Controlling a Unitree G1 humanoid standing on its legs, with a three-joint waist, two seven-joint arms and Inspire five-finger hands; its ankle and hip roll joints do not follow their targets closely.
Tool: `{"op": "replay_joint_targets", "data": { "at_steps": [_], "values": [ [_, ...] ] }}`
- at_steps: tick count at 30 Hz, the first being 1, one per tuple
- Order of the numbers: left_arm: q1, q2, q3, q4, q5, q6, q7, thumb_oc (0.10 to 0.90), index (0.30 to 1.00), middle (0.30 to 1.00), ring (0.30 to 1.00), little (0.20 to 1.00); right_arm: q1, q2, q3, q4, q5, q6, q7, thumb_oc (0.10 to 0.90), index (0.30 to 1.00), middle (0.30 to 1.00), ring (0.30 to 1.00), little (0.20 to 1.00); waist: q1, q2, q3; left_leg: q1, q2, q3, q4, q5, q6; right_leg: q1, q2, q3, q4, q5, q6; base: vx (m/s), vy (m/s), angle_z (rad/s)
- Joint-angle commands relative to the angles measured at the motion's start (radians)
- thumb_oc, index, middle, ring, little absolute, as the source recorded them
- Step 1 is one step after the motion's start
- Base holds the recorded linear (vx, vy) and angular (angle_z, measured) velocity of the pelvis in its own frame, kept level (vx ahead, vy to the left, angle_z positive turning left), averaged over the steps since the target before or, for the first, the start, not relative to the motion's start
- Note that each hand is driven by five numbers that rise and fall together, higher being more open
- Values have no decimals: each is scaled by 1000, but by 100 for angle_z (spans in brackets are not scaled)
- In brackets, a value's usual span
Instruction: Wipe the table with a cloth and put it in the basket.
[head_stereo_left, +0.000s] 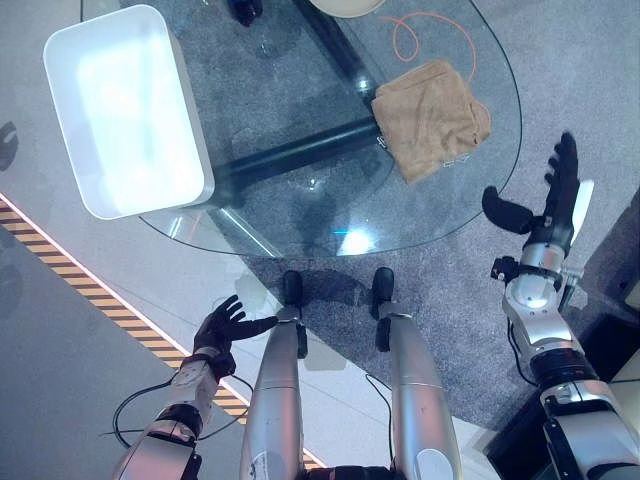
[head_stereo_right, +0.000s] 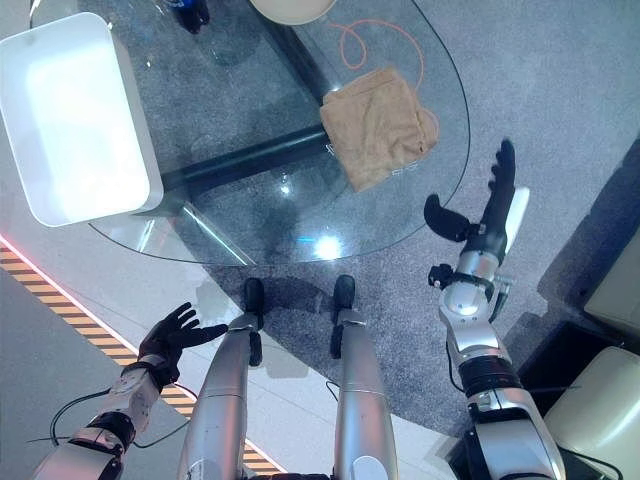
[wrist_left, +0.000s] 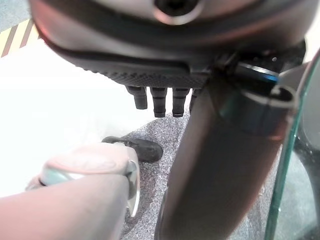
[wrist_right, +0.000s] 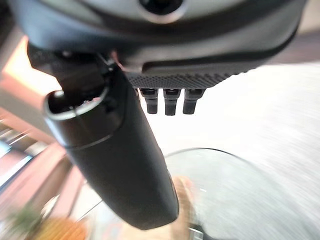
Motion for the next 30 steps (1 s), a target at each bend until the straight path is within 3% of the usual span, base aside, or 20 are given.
{"op": "replay_joint_targets", "data": {
  "at_steps": [1,9,16,30],
  "values": [
    [83,16,25,21,-56,-41,-3,800,900,900,900,900,-41,-140,-5,-123,-148,-6,-102,800,900,900,900,900,-3,-2,-25,15,-61,63,-9,-11,59,20,34,-65,-16,-6,-3,0,0,0],
    [77,23,6,2,-49,-33,-6,800,900,900,900,900,-210,-255,129,-86,-324,106,-86,800,900,900,900,900,23,-3,-25,10,-66,56,-19,-8,58,23,33,-82,-30,-8,-5,2,-4,0],
    [72,56,-8,-26,-54,-5,-12,800,900,900,900,900,-338,-339,267,-1,-358,166,-28,800,900,900,900,900,44,-9,-25,13,-69,53,-25,-7,58,29,31,-98,-38,-9,-8,10,-25,2],
    [68,87,-19,-71,-52,45,-3,800,900,900,900,900,-422,-379,405,104,-329,180,122,800,900,900,900,900,64,-12,-25,15,-67,50,-26,-6,57,30,25,-114,-31,-12,-12,0,0,0]
  ]
}}
